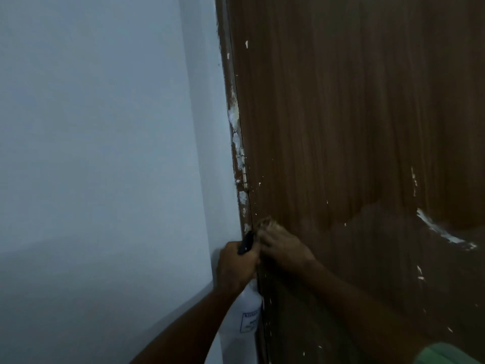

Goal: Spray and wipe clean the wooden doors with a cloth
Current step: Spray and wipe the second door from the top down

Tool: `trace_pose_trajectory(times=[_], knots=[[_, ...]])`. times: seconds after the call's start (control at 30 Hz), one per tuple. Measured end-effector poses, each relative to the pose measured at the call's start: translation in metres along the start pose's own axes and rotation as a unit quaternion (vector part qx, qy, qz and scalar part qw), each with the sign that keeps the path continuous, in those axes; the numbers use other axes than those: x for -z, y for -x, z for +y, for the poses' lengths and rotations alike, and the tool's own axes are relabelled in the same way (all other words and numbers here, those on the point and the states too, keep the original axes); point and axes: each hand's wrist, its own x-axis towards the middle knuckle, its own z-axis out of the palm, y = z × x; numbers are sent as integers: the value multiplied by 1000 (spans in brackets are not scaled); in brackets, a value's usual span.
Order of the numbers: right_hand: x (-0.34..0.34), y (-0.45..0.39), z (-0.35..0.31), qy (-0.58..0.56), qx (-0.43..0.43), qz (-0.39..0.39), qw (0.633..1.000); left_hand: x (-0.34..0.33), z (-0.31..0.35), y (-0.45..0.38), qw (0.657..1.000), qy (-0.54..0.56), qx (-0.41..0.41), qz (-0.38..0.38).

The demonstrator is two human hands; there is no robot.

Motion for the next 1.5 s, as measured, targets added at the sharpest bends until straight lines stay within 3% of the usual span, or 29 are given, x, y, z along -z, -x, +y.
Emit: trace_pose_trajectory(times=[0.07,0.1,0.23,0.3,0.33,0.47,0.5,0.67,0.73,0.8,0.9,0.97,1.07,1.17,1.23,1.3,1.33,1.37,1.43,1.5], knots=[[-23,15,-9,76,107,-90,987,8,8,0,1000,4,-12,5],[-24,11,-4,101,105,-78,986,11,13,0,1000,5,-23,4],[22,-34,10,29,-102,42,993,17,30,-5,999,20,-49,-3],[29,-39,1,0,-142,60,988,16,34,-9,998,20,-53,-5],[23,-31,-3,-6,-137,44,990,14,35,-10,998,17,-54,-3],[5,16,-19,21,48,-103,993,12,38,-18,998,-4,-68,8],[9,19,-13,36,53,-117,991,11,40,-19,997,-1,-73,5],[69,-5,34,-2,-198,48,979,0,60,-17,993,28,-110,-24],[70,18,35,-33,-212,83,973,-5,65,-14,992,26,-120,-22],[57,53,20,-34,-140,32,989,-13,68,-11,993,29,-113,-17],[50,81,15,40,32,-156,986,-25,75,-2,992,22,-117,-33],[63,66,37,54,7,-100,994,-31,81,4,989,16,-132,-58],[95,50,63,11,-176,44,983,-35,90,11,983,18,-156,-92],[87,80,50,-20,-218,82,972,-38,87,15,985,20,-146,-91],[63,109,26,-21,-109,-22,994,-43,83,17,987,22,-131,-88],[53,127,25,27,51,-201,978,-51,84,20,989,9,-124,-83],[59,125,36,52,76,-223,970,-55,87,21,989,3,-128,-80],[70,118,48,67,50,-181,980,-58,91,21,988,3,-135,-80],[101,99,75,56,-83,-36,994,-64,102,20,984,17,-153,-92],[125,95,93,35,-221,89,971,-68,113,20,980,27,-167,-104]])
